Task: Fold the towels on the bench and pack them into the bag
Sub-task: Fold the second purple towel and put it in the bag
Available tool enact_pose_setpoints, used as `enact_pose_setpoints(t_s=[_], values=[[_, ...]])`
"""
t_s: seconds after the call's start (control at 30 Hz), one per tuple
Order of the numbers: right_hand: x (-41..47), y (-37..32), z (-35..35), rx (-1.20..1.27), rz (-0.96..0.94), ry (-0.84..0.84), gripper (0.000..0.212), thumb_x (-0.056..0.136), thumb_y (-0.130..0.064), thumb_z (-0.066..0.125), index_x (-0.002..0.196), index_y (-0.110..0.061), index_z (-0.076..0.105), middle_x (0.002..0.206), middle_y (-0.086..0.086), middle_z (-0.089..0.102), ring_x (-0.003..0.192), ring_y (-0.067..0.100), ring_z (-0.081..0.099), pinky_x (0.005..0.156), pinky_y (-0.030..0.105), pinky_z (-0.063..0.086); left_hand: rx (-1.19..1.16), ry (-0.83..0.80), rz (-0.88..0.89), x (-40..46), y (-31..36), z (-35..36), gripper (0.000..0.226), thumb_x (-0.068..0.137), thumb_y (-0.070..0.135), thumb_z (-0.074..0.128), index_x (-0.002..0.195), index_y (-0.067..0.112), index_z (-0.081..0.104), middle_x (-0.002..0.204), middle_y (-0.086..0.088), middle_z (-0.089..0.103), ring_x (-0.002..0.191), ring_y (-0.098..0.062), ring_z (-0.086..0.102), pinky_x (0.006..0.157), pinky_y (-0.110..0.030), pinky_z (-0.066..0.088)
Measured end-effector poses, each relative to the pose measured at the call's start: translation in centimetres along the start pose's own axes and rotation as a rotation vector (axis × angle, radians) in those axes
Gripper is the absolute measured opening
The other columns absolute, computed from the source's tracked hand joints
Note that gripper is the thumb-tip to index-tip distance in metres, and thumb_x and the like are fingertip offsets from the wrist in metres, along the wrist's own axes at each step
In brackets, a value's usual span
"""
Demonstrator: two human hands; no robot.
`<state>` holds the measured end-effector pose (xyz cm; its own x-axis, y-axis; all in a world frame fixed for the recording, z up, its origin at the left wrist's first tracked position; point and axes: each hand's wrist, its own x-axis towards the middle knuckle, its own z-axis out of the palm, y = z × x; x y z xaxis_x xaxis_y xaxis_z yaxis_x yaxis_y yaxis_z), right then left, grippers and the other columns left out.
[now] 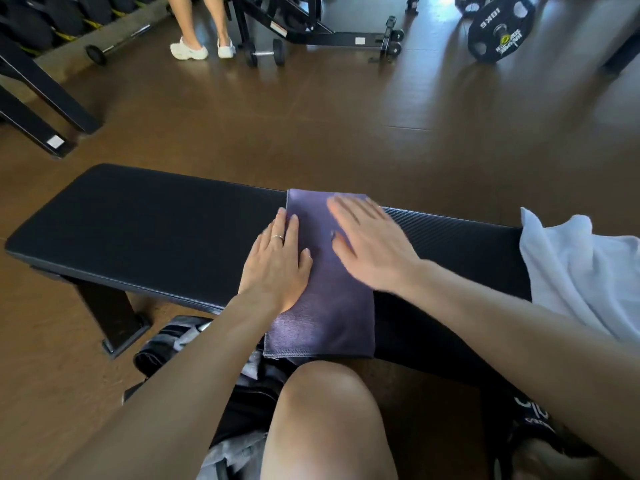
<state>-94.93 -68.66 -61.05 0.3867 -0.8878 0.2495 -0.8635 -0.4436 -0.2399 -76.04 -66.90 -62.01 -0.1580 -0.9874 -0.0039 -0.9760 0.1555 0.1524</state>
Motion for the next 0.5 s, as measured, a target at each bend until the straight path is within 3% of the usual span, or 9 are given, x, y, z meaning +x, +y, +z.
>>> enact_pose_setpoints(t_s=[0.1, 0.2, 0.27, 0.37, 0.43, 0.5], values=[[-6.5, -1.1, -1.1, 0.086, -0.300, -0.106, 0.060, 0.090, -0.028, 0.043, 0.147, -0.011, 0.048, 0.151, 0.008, 0.049, 0.142, 0.022, 0.042, 0.121, 0.041, 0.027, 0.064, 0.206, 0.337, -2.9, 0.0, -2.0, 0.054, 0.097, 0.030, 0.039, 0.144, 0.006, 0.050, 0.150, -0.015, 0.048, 0.134, -0.032, 0.049, 0.113, -0.043, 0.038], [-11.3, -1.1, -2.1, -0.033, -0.427, -0.341, 0.064, 0.094, -0.042, 0.045, 0.155, -0.024, 0.036, 0.162, -0.003, 0.032, 0.152, 0.011, 0.022, 0.126, 0.039, 0.014, 0.099, 0.069, 0.660, -7.1, -1.4, -2.8, 0.047, 0.087, 0.027, 0.050, 0.128, 0.008, 0.060, 0.133, -0.009, 0.060, 0.122, -0.027, 0.058, 0.106, -0.037, 0.044], [-12.6, -0.8, -2.0, -0.098, -0.440, -0.375, 0.071, 0.094, -0.054, 0.045, 0.158, -0.026, 0.027, 0.164, -0.006, 0.022, 0.153, 0.010, 0.013, 0.126, 0.039, 0.009, 0.184, -0.043, 0.686, -9.2, -2.8, -2.7, 0.057, 0.083, 0.034, 0.050, 0.135, 0.012, 0.057, 0.141, -0.006, 0.055, 0.130, -0.022, 0.053, 0.114, -0.031, 0.033], [-13.0, -0.7, -0.4, -0.237, -0.435, -0.292, 0.077, 0.094, -0.049, 0.059, 0.158, -0.021, 0.027, 0.163, 0.000, 0.029, 0.151, 0.017, 0.024, 0.124, 0.042, 0.021, 0.254, -0.102, 0.607, -10.6, -4.2, -1.6, 0.083, 0.075, 0.042, 0.069, 0.149, 0.014, 0.044, 0.157, -0.008, 0.040, 0.145, -0.023, 0.037, 0.123, -0.030, 0.013], [-12.9, -0.6, 0.5, -0.270, -0.407, -0.214, 0.074, 0.093, -0.043, 0.065, 0.155, -0.017, 0.034, 0.159, 0.004, 0.038, 0.147, 0.021, 0.035, 0.122, 0.042, 0.024, 0.305, -0.086, 0.576, -10.9, -4.5, -0.9, 0.101, 0.065, 0.039, 0.083, 0.151, 0.009, 0.040, 0.158, -0.014, 0.037, 0.146, -0.026, 0.036, 0.123, -0.034, 0.013], [-12.7, -1.1, 0.6, -0.256, -0.381, -0.148, 0.069, 0.090, -0.041, 0.070, 0.149, -0.015, 0.045, 0.154, 0.006, 0.046, 0.142, 0.023, 0.043, 0.120, 0.043, 0.028, 0.303, -0.052, 0.558, -11.1, -4.6, -0.3, 0.103, 0.059, 0.031, 0.088, 0.146, 0.006, 0.040, 0.156, -0.019, 0.040, 0.143, -0.029, 0.041, 0.121, -0.038, 0.019]])
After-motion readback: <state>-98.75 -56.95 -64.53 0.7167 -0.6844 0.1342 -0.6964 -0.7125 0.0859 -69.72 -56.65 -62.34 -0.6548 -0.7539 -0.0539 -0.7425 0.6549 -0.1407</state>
